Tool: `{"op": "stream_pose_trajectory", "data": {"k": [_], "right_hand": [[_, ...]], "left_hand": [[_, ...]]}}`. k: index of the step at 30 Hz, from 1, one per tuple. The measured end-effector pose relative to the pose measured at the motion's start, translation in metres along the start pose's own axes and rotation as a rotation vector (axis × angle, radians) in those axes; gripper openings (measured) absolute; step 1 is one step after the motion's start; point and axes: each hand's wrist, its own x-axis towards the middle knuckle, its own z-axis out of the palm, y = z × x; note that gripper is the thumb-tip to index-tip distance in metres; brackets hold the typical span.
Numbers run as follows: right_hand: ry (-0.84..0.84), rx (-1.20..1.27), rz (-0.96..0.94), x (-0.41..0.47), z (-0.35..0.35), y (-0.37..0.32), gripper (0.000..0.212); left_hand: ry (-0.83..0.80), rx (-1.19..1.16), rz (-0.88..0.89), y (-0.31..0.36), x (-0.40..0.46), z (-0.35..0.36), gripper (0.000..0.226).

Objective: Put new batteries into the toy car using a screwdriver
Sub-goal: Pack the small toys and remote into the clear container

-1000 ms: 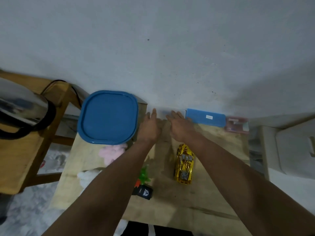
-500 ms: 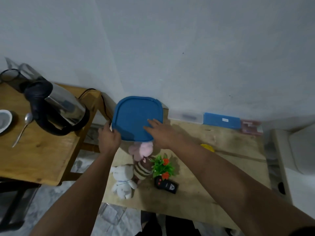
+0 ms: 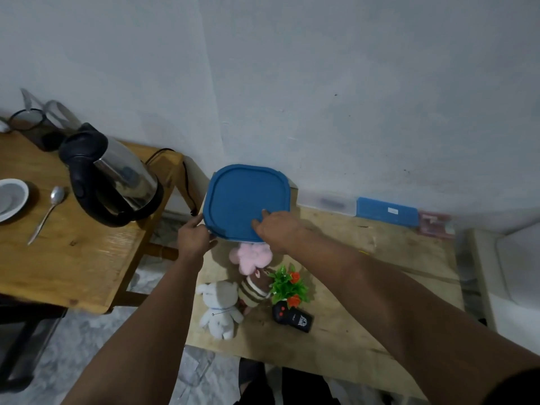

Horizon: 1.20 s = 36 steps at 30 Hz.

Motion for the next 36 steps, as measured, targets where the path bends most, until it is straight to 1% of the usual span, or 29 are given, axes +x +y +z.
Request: {"op": "stream_pose_trajectory", "data": {"k": [3, 6, 8, 12, 13, 15, 16, 18, 20, 22, 25, 28, 32, 36], "right_hand": [[0.044, 0.009, -0.010, -0.006, -0.007, 0.001, 0.055], [0.117, 0.092, 0.008, -0.013, -0.019, 0.007, 0.042], [0.215, 0.153, 0.020, -0.018, -0.026, 0.015, 0.033], [0.453, 0.191, 0.058, -0.029, -0.037, 0.037, 0.023], [0.522, 0.220, 0.086, -0.033, -0.039, 0.044, 0.020], [0.689, 0.329, 0.182, -0.042, -0.042, 0.060, 0.019], [0.766, 0.416, 0.251, -0.049, -0.044, 0.070, 0.021], [0.888, 0.625, 0.392, -0.067, -0.043, 0.092, 0.030], [0.956, 0.838, 0.486, -0.088, -0.037, 0.113, 0.034], [0.927, 1.016, 0.558, -0.107, -0.024, 0.131, 0.034], [0.808, 1.194, 0.665, -0.120, 0.008, 0.151, 0.031], [0.734, 1.269, 0.747, -0.122, 0.043, 0.169, 0.030], [0.572, 1.318, 0.789, -0.118, 0.091, 0.180, 0.032], [0.512, 1.378, 0.803, -0.101, 0.120, 0.176, 0.035]], "left_hand": [[-0.018, -0.067, -0.053, -0.001, 0.000, -0.004, 0.053], [-0.019, -0.137, -0.113, -0.003, 0.001, -0.005, 0.054], [-0.014, -0.186, -0.143, -0.003, -0.001, -0.003, 0.051], [-0.019, -0.207, -0.144, -0.003, -0.006, 0.000, 0.025], [-0.014, -0.195, -0.142, -0.004, -0.006, 0.001, 0.024], [0.001, -0.148, -0.139, -0.006, -0.002, 0.003, 0.036], [0.007, -0.117, -0.133, -0.007, -0.001, 0.003, 0.041], [0.012, -0.072, -0.120, -0.008, 0.001, 0.004, 0.043], [0.019, -0.049, -0.110, -0.008, 0.001, 0.004, 0.043], [0.037, -0.032, -0.103, -0.007, 0.002, 0.006, 0.041], [0.068, -0.013, -0.090, -0.009, 0.004, 0.008, 0.040], [0.092, 0.011, -0.065, -0.014, 0.006, 0.009, 0.040], [0.111, 0.009, -0.050, -0.018, 0.007, 0.010, 0.042], [0.115, -0.017, -0.049, -0.018, 0.005, 0.013, 0.044]]}}
